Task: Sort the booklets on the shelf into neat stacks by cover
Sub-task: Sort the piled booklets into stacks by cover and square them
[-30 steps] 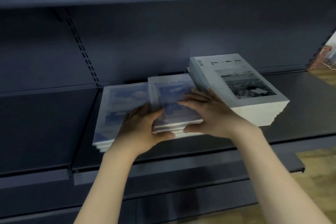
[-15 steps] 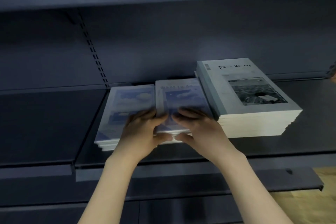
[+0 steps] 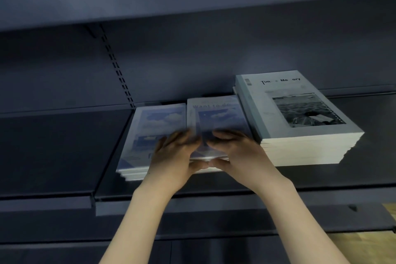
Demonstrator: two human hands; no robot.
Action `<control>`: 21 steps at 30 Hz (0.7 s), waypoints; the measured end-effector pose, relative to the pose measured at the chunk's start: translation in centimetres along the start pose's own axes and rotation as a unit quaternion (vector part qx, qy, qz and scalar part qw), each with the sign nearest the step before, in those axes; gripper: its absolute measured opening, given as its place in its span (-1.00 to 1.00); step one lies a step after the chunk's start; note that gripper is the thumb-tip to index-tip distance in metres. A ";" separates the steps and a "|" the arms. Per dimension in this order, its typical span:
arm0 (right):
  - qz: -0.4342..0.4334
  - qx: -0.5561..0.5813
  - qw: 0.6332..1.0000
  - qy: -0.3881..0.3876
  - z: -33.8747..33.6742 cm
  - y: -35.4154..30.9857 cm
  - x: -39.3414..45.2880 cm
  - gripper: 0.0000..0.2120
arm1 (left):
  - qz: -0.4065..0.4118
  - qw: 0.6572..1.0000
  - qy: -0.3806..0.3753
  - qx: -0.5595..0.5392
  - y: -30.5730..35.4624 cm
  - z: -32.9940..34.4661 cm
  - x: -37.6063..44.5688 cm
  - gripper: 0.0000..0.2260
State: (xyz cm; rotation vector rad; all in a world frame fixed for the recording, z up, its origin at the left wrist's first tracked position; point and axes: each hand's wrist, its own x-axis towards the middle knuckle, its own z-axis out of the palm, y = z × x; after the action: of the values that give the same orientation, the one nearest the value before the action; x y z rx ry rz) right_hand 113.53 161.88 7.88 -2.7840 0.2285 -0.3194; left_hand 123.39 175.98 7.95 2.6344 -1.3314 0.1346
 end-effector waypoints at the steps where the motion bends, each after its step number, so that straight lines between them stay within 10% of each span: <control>1: -0.003 -0.007 1.000 0.001 0.0 0.0 0.0 -0.51 | -0.001 1.000 0.003 0.005 0.0 0.1 -0.1 -0.41; 21: -0.013 -0.110 0.979 0.171 3.7 0.3 0.1 -0.26 | 0.002 0.998 0.009 0.063 1.0 2.3 0.7 -0.12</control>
State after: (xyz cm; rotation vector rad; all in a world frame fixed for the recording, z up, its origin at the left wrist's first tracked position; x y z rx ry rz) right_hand 114.50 162.72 4.36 -2.9332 0.3244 -0.8283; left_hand 123.01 174.43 5.89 2.7265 -1.3642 0.2483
